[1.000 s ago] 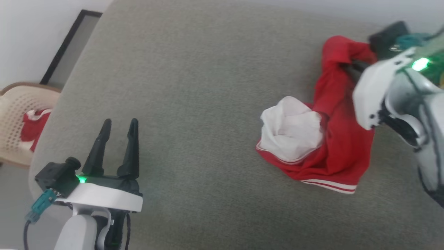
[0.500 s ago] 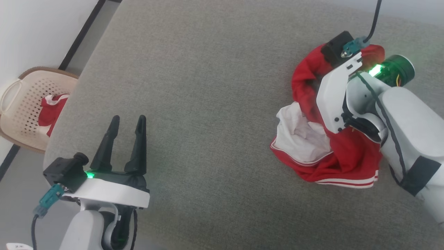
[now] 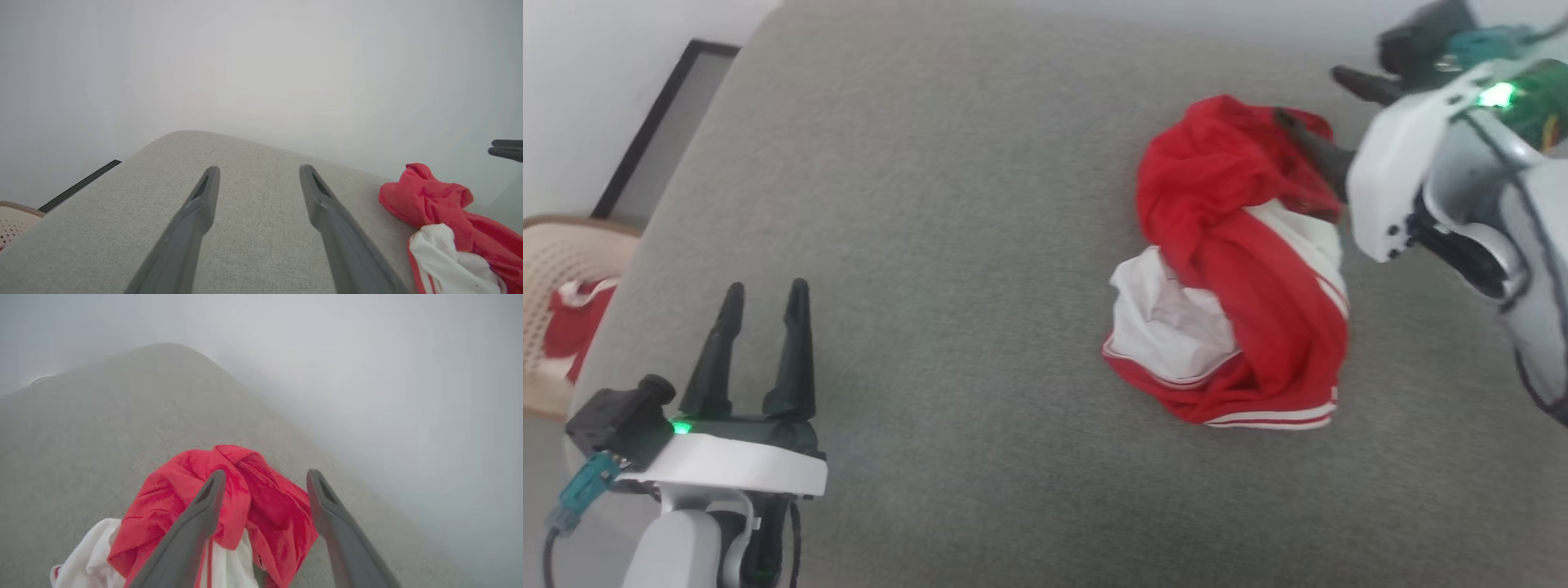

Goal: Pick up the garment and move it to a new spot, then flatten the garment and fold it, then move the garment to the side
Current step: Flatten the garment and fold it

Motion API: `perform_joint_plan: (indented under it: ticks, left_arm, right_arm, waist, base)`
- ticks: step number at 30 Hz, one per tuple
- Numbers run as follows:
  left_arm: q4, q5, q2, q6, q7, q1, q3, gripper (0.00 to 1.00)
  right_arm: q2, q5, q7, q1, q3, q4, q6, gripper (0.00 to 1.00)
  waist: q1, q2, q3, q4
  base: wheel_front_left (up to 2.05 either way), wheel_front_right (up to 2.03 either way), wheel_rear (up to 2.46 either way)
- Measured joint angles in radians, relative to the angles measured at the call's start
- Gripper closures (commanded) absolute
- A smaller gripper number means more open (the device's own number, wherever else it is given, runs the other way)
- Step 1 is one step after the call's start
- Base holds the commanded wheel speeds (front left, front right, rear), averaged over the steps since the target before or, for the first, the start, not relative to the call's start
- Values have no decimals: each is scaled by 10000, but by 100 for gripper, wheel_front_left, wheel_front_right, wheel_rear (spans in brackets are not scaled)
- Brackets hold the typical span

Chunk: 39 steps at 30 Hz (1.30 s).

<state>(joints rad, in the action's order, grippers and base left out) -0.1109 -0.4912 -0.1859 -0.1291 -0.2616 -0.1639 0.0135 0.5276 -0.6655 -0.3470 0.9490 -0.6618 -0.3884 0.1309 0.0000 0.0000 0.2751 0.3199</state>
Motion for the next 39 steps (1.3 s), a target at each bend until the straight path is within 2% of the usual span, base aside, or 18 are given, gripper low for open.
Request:
perform_joint_plan:
  ticks: [7,12,22,30,36,37,38,39]
  left_arm:
    - [90,77,-109,0,2,204,199,0]
    - [121,84,-173,0,2,221,188,0]
    - [100,79,-236,0,2,227,-21,0]
    - [19,56,-161,0,2,219,-257,0]
    - [-35,-6,-63,0,2,140,-414,0]
    - [-44,-6,-52,0,2,124,-422,0]
    - [-50,-6,-35,0,2,113,-433,0]
    - [-54,-6,-19,-2,2,105,-437,0]
  right_arm:
    - [236,86,702,-1229,1308,439,0,0]
    - [217,2,489,-2318,1871,821,0,0]
    - [215,-658,-911,-3488,1967,1348,0,0]
    - [90,-780,-2196,-3407,1712,867,-2,0]
    - [10,-575,-2568,-2884,1432,236,-2,0]
    - [-29,-571,-2558,-2825,1394,150,-2,14]
    - [-35,-495,-2545,-2745,1302,52,-2,14]
    - [-27,-422,-2545,-2652,1166,0,-2,100]
  waist:
    - [0,0,-329,-537]
    - [0,0,-507,-798]
    - [0,0,-578,-699]
    - [0,0,-422,-272]
    - [0,0,-182,67]
    - [0,0,-139,112]
    - [0,0,-98,154]
    - [0,0,-62,192]
  base:
    - [0,0,0]
    - [0,0,0]
    - [0,0,0]
    - [0,0,0]
    - [0,0,0]
    - [0,0,0]
    - [0,0,0]
    - [0,0,0]
